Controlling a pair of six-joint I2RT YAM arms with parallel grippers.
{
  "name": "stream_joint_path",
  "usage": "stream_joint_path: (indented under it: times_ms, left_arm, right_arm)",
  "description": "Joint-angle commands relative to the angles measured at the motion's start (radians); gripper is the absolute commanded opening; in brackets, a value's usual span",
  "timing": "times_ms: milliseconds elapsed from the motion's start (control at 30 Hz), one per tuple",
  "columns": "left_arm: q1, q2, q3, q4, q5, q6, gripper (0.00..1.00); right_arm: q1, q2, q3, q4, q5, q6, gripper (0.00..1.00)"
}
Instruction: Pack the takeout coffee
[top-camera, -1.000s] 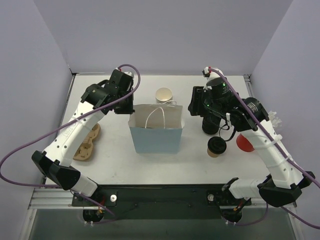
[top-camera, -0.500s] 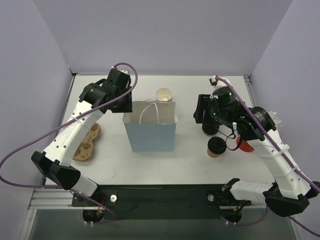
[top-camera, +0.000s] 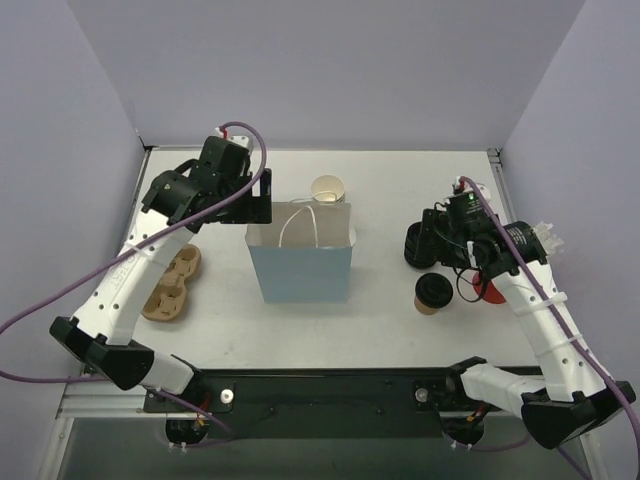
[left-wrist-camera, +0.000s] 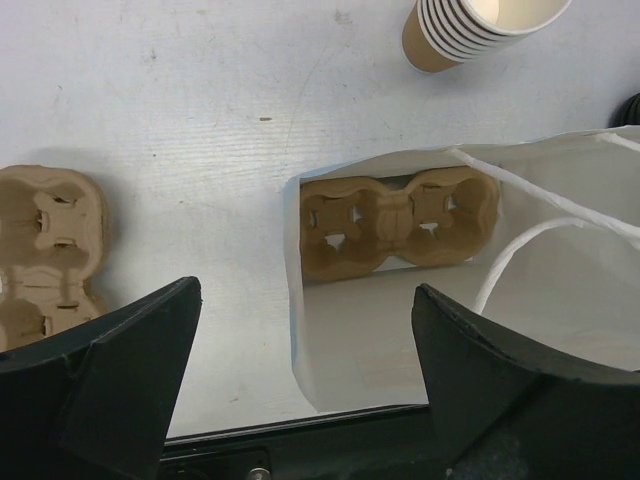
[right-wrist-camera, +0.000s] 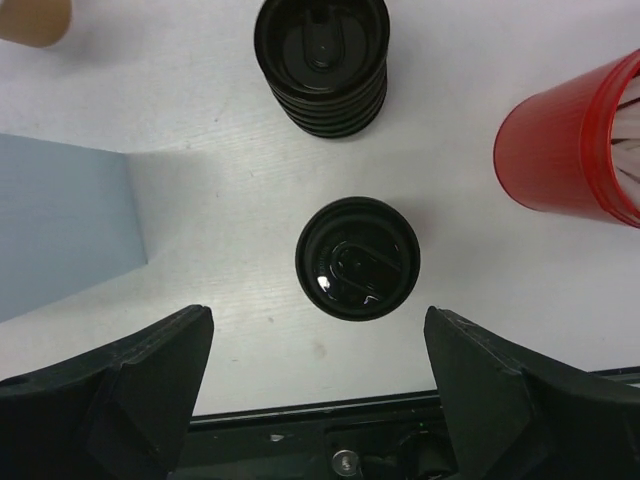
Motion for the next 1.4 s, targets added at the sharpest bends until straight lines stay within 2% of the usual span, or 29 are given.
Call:
stream_joint_path:
  times_ms: [0, 267, 367, 700, 1033, 1167, 1367]
  left_arm:
    - [0.007, -0.084, 0.027, 0.026, -0.038, 0.049, 0.97]
    - [0.007, -0.205, -0.085, 0.026, -0.084, 0.026, 0.97]
    - [0.007, -0.231, -0.116, 0.049, -0.093, 0.029, 0.97]
    - [0.005, -0.228, -0.124, 0.041, -0.081, 0.040, 0.97]
    - [0.000, -0.208, -0.107, 0.043, -0.096, 0.051, 0.97]
    - [-0.007, -0.191, -0.095, 0.043, -0.108, 0.062, 0.97]
    - [-0.016, -0.179, -0.081, 0.043, -0.121, 0.071, 0.97]
  right_arm:
    - [-0.040, -0.002, -0.074, -0.057, -0.010, -0.031, 0.91]
    - [-0.086, 0.061, -0.195, -0.002, -0.104, -0.094, 0.89]
    - [-0.107, 0.086, -0.226, 0.018, -0.089, -0.104, 0.89]
    - [-0.155, 0.139, -0.269, 0.102, -0.152, -0.204, 0.85]
    - [-0.161, 0.149, -0.347, 0.167, -0.150, -0.229, 0.83]
    - [-0.162, 0.133, -0.379, 0.203, -0.149, -0.235, 0.75]
    - [-0.161, 0.129, -0.402, 0.213, -0.142, -0.217, 0.69]
